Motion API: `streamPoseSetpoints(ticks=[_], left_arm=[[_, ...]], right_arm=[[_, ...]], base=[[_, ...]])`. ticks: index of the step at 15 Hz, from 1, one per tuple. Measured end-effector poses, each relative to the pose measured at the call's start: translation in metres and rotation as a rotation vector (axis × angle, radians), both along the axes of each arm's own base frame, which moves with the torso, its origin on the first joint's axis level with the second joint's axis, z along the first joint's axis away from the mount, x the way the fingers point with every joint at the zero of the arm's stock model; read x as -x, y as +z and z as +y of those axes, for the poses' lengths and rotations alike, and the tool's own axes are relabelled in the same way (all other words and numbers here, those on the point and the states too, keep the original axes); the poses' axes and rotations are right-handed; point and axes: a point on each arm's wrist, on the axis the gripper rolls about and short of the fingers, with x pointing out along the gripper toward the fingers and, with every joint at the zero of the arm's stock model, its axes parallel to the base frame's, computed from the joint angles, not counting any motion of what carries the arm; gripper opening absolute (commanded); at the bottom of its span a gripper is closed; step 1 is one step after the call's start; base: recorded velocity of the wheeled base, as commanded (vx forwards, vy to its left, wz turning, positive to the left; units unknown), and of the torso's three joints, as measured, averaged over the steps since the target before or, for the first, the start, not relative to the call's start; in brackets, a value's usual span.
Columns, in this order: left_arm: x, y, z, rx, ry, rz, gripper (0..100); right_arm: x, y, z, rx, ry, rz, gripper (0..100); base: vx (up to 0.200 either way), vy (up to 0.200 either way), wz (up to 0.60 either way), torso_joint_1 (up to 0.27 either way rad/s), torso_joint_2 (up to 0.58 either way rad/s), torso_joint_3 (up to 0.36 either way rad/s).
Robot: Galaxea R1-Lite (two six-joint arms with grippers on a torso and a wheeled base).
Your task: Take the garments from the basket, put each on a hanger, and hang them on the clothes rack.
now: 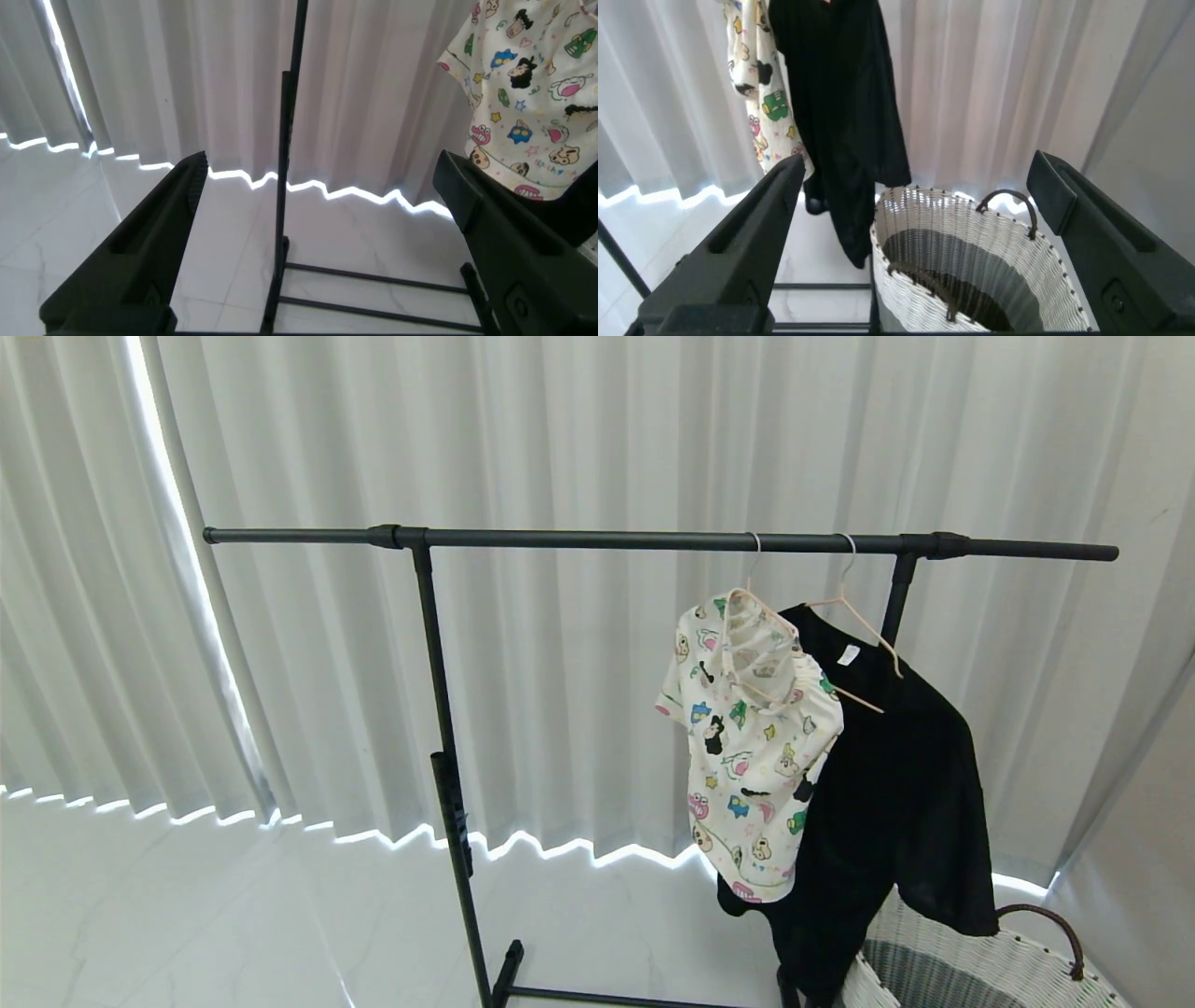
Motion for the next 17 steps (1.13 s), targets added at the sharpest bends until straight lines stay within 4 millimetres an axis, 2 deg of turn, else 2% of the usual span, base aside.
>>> streamPoseSetpoints(ticks=[17], left_arm=[[-0.0001,0.0,0.0,0.0,0.0,0.001,100]], right_arm=[[0.0,0.0,0.0,0.001,0.0,-0.001,100]], base=[[0.0,0.0,0.0,0.0,0.0,0.0]])
